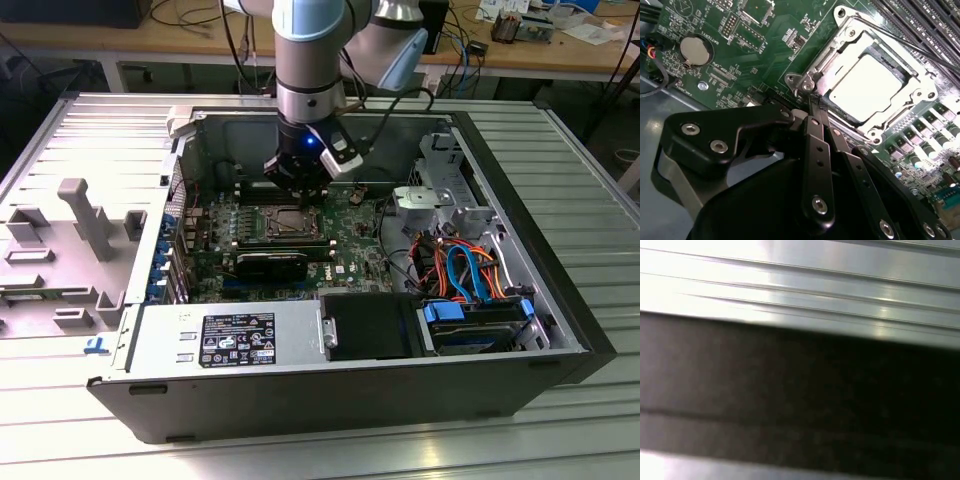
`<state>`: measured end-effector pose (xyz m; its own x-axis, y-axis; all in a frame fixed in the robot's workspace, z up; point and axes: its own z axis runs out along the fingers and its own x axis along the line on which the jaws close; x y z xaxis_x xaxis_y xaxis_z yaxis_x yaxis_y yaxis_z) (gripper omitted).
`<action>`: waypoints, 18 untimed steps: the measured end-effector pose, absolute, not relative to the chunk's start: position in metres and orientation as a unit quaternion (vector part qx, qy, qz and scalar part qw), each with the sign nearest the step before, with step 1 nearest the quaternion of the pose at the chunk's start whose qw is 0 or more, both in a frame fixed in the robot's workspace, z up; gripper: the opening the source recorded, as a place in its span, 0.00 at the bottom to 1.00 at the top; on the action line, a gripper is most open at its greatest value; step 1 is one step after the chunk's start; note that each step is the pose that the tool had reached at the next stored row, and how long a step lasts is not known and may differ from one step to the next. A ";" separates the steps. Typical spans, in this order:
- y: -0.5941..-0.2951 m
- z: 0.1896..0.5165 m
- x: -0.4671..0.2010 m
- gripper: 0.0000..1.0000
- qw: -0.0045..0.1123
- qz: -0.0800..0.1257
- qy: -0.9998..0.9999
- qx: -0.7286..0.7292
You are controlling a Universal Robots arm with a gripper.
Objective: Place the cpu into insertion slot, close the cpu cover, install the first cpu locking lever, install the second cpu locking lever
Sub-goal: 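Install the first cpu locking lever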
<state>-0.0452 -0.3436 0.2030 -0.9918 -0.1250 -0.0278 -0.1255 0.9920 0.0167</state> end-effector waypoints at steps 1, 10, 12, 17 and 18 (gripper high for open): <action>-0.343 0.203 -0.044 0.11 0.013 0.009 0.998 -0.063; -0.338 0.211 -0.044 0.11 0.014 0.016 0.998 -0.063; -0.338 0.215 -0.044 0.11 0.014 0.017 0.998 -0.063; -0.349 0.215 -0.044 0.11 0.014 0.017 0.998 -0.062; -0.352 0.215 -0.044 0.11 0.014 0.017 0.998 -0.062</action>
